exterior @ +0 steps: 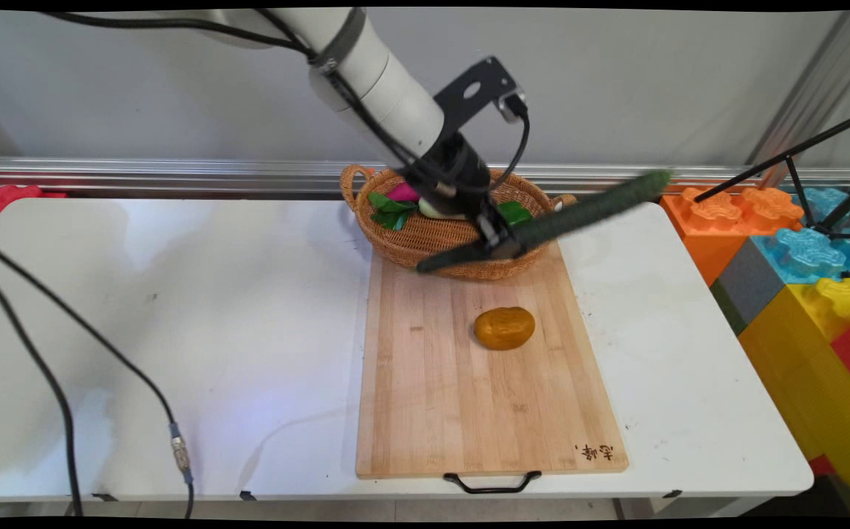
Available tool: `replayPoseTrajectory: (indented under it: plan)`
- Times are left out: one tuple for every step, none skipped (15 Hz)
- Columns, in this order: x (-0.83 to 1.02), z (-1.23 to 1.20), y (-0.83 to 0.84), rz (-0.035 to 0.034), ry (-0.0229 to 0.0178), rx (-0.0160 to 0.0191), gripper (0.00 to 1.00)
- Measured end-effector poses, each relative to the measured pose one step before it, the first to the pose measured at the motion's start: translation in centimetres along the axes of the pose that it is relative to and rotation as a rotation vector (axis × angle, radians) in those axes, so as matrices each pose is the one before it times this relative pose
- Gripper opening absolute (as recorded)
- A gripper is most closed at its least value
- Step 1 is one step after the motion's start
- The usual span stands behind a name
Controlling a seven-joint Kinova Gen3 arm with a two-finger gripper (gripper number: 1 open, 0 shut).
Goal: Place the picked object on the cutting board
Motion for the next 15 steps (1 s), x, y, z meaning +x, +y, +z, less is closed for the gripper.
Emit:
replayPoseTrajectory:
  plan:
    - [-0.253,-0.404,1.177,0.01085,-0.00872,-0.03118,0.0]
    - [-0.417,-0.285,1.283,0.01438,-0.01114,-0.03396,0.0]
    - [-0.559,-0.075,1.039,0.01735,-0.01107,-0.02608,0.0]
    - [-0.713,0.133,0.87,0.01904,-0.01267,-0.02043,0.0]
    - [-0.741,0.269,0.616,0.01546,-0.01243,-0.01406,0.0]
    - [-0.898,0.488,0.539,0.01825,-0.01317,-0.0099,0.0]
    - [-0.812,0.579,0.329,0.01634,-0.01033,-0.00339,0.0]
    - [-0.961,0.798,0.27,0.01814,-0.01051,0.0001,0.0]
    - [-0.89,0.967,0.123,0.01728,-0.00917,0.00473,0.0]
    - [-0.785,1.051,0.051,0.01613,-0.00707,0.0066,0.0]
    - [-0.695,1.13,0.012,0.01391,-0.00707,0.00612,0.0]
    - [-0.483,0.976,-0.031,0.01191,-0.00394,0.00653,0.0]
    - [-0.516,1.095,-0.026,0.01312,-0.00444,0.00604,0.0]
    - [-0.373,0.883,-0.01,0.01111,-0.00331,0.00409,0.0]
    - [-0.423,0.896,-0.006,0.01145,-0.00265,0.0052,0.0]
